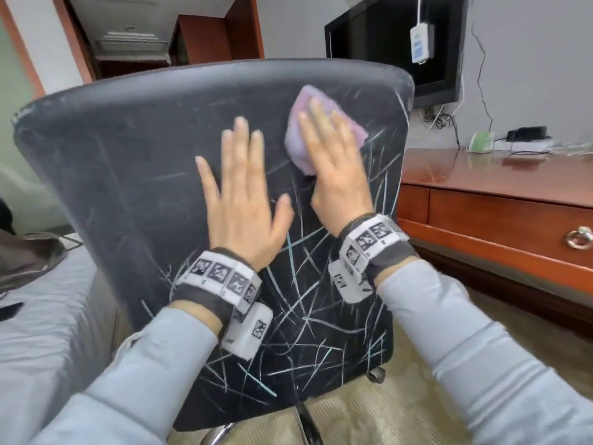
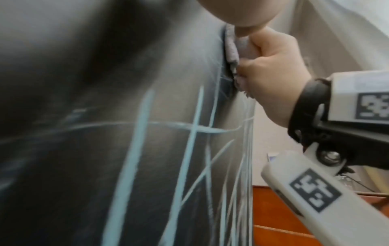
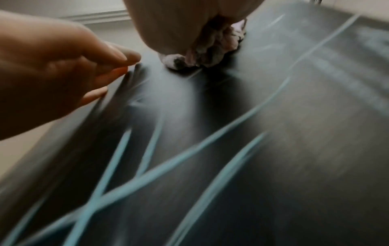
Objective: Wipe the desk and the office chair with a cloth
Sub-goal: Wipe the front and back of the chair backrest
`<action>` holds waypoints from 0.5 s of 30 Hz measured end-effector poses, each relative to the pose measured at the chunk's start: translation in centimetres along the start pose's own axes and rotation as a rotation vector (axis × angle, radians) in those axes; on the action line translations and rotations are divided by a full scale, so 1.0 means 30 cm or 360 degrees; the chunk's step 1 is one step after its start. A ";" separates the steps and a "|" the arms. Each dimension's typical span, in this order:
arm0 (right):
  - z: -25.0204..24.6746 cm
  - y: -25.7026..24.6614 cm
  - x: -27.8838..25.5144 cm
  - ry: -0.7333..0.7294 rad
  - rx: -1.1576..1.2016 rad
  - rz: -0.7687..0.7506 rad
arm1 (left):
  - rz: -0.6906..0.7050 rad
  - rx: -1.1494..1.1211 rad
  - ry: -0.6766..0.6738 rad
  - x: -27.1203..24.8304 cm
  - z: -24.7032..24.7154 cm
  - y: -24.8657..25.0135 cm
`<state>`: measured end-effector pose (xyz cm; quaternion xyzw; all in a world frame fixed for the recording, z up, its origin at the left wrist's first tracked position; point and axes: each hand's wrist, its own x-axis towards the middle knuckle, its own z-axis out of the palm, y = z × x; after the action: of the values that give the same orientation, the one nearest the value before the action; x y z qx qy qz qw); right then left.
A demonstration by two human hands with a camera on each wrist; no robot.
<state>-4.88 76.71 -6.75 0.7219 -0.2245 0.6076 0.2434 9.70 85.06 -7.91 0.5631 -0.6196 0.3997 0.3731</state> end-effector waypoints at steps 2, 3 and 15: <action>-0.045 0.102 0.035 0.0241 0.0020 0.0441 | -0.0011 0.0045 -0.0039 0.030 0.015 0.032; -0.058 0.125 0.047 0.0347 0.0072 0.0693 | -0.0030 0.0076 -0.0055 0.034 0.021 0.031; -0.062 0.168 0.023 0.0436 0.0183 0.0866 | -0.0001 0.0158 -0.0054 0.022 0.017 -0.012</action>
<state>-9.33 73.92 -5.41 0.5594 -0.3397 0.7538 0.0585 10.00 84.33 -7.49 0.5878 -0.6050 0.4202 0.3344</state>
